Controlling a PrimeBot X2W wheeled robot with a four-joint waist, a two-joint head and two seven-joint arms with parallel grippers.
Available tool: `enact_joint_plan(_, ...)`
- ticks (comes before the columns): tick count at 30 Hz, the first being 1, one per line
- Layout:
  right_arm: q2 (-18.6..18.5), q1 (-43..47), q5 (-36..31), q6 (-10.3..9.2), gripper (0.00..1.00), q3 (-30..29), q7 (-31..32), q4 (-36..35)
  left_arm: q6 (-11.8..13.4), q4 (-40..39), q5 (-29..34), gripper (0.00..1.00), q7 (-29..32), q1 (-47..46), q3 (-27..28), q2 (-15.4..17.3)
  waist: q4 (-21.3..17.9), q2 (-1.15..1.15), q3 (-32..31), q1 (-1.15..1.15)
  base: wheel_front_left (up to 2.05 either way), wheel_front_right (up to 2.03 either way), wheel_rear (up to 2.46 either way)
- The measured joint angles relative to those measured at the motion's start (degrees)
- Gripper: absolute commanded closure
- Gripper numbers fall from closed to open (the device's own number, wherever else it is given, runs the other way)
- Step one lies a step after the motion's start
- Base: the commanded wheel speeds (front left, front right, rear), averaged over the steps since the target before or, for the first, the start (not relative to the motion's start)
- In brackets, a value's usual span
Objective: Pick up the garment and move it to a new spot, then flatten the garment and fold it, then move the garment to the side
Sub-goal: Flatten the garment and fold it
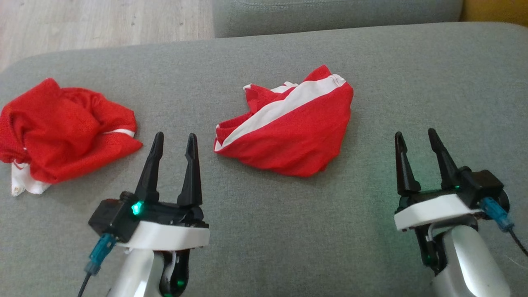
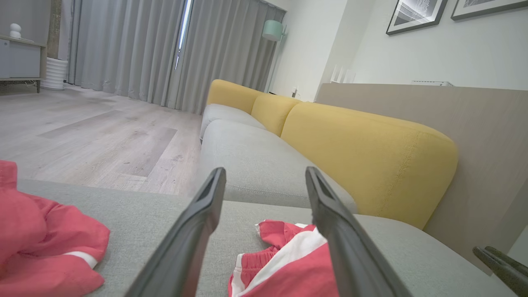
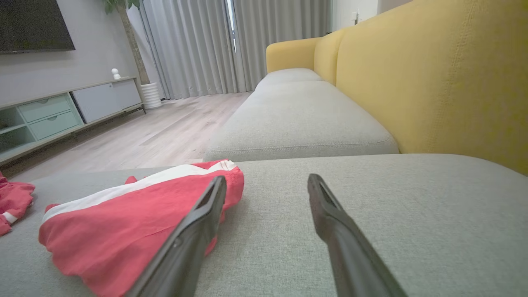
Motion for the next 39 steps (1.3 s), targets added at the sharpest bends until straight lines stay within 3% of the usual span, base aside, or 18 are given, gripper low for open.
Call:
enact_joint_plan(8,0.36,-2.61,-0.19,0.00,0.00,-1.42,0.20,-0.92,-0.46,0.01,0.00,0.00,0.00,-0.12,-1.85,-0.03,1.07,0.00,1.92,0.01,0.00,0.00,0.00)
enact_joint_plan(14,-0.07,-12.32,2.70,-0.01,0.00,-0.09,7.62,6.44,-0.52,0.43,-0.01,0.00,0.00,-0.44,-2.50,-0.02,3.74,0.00,3.68,0.01,0.00,0.00,0.00)
enact_joint_plan(20,-4.08,-21.86,8.08,-0.01,0.00,1.30,13.17,17.39,-0.52,0.76,-0.38,0.00,0.00,-1.86,-4.34,-0.02,7.51,0.00,5.44,0.01,0.00,0.00,0.00)
enact_joint_plan(29,-6.84,-29.13,15.51,-0.01,0.00,4.95,17.78,28.96,-0.35,0.76,-1.10,0.00,0.00,-2.57,-6.75,-0.04,11.82,0.00,7.21,0.01,0.00,0.00,0.00)
enact_joint_plan(30,-7.03,-29.22,16.29,-0.01,0.07,5.94,17.79,29.48,-0.34,0.76,-1.11,0.00,0.00,-2.57,-6.94,-0.04,12.12,0.00,7.34,0.01,0.00,0.00,0.00)
enact_joint_plan(31,-7.13,-29.24,16.89,-0.01,0.94,6.86,17.77,29.96,-0.32,0.76,-1.11,0.00,0.00,-2.57,-6.98,-0.04,12.33,0.00,7.44,0.02,0.00,0.00,0.00)
enact_joint_plan(32,-7.31,-29.23,17.34,-0.01,1.00,7.79,17.60,30.25,-0.10,0.76,-1.11,0.00,0.00,-2.57,-6.95,-0.04,12.46,0.00,7.48,0.01,0.00,0.00,0.00)
enact_joint_plan(39,-8.48,-29.25,20.09,-0.01,1.00,13.02,10.92,28.88,0.14,0.78,-1.46,0.00,0.00,-2.53,-6.01,-0.05,10.71,0.00,6.42,0.01,0.00,0.00,0.00)
